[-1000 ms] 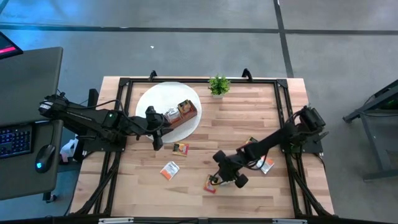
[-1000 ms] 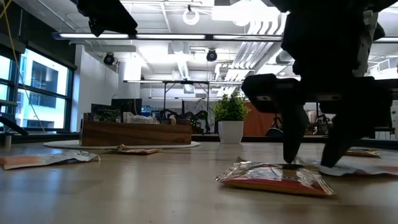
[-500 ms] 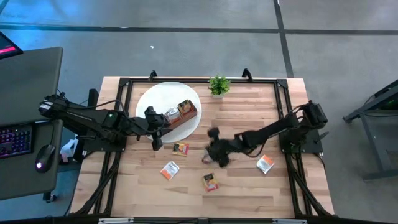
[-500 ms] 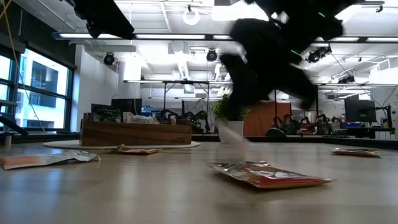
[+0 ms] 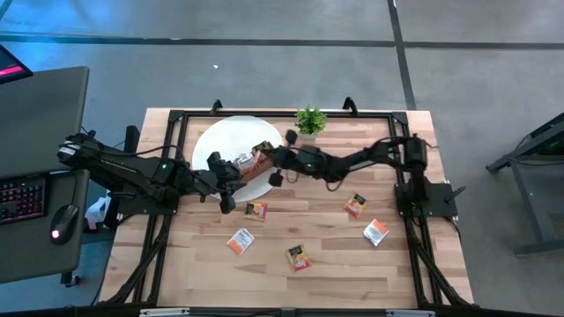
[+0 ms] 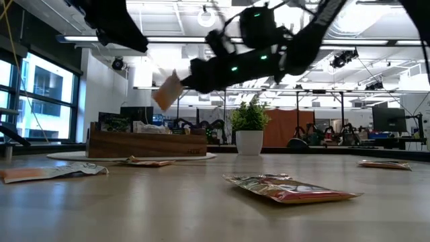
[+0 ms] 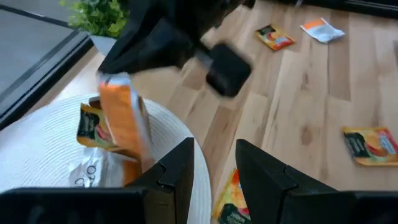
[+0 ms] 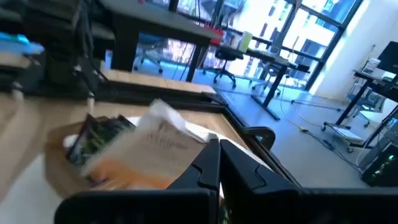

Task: Pick & Place Tea
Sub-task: Put the white tea bag into the middle section of the wooden organizer

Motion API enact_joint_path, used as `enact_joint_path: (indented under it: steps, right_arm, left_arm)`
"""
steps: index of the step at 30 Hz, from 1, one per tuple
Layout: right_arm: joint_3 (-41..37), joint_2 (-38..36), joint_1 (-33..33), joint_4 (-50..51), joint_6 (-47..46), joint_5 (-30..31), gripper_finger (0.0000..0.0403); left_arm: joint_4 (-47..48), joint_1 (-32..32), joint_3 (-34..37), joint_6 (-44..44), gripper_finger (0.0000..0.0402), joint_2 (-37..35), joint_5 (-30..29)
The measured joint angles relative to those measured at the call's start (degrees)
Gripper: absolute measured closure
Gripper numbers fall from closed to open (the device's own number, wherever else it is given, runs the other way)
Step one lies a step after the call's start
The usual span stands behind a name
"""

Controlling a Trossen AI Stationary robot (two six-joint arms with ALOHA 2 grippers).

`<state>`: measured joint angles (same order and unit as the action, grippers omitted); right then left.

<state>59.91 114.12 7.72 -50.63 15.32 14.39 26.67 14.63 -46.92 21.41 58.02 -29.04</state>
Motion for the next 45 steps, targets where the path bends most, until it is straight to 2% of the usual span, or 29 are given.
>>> enact_joint_path:
  steps: [6, 13, 21, 24, 28, 34, 37, 40, 43, 45]
  right_arm:
    - [9.35, 5.09, 0.14, 11.34, 4.10, -1.50, 0.0402]
    - [17.00, 5.64, 0.18, 30.11, 1.62, -0.87, 0.0402]
    - [18.04, 5.58, 0.20, 31.64, 1.83, -1.23, 0.0402]
    - [18.02, 5.58, 0.60, 32.43, 1.85, -4.37, 0.0397]
    - [18.02, 5.58, 0.66, 32.46, 1.82, -5.48, 0.0368]
    - [18.02, 5.58, 0.64, 32.76, 2.72, -2.64, 0.0298]
    - [18.02, 5.58, 0.68, 31.65, 3.05, -3.61, 0.0271]
    - [18.02, 5.58, -0.06, 30.01, 3.18, -6.99, 0.0255]
    - [18.02, 5.55, -1.81, 29.79, 4.10, -11.80, 0.0253]
    - [18.02, 5.55, -2.91, 29.92, 2.59, -12.05, 0.0261]
  left_arm:
    - [-0.12, 0.00, 0.00, -0.02, 0.0285, 0.04, -4.40]
    - [-0.06, 0.00, 0.00, 0.07, 0.0285, -0.75, -6.92]
    - [-0.01, 0.00, 0.00, 0.09, 0.0285, -0.75, -7.56]
    - [-0.15, 0.00, 0.00, 0.11, 0.0285, -0.75, -7.58]
    - [-0.64, 0.00, 0.00, 0.11, 0.0285, -0.75, -7.99]
    - [-2.25, 0.00, 0.00, 0.13, 0.0285, -0.75, -7.65]
    - [-3.19, -0.02, 0.00, 0.28, 0.0285, -0.75, -4.88]
    - [-2.83, -0.02, 0.00, 0.06, 0.0285, -0.75, 0.85]
    - [-3.17, 0.00, 0.00, 0.02, 0.0285, -0.09, 3.29]
    - [-2.76, 0.00, 0.02, 0.07, 0.0285, 0.11, 3.19]
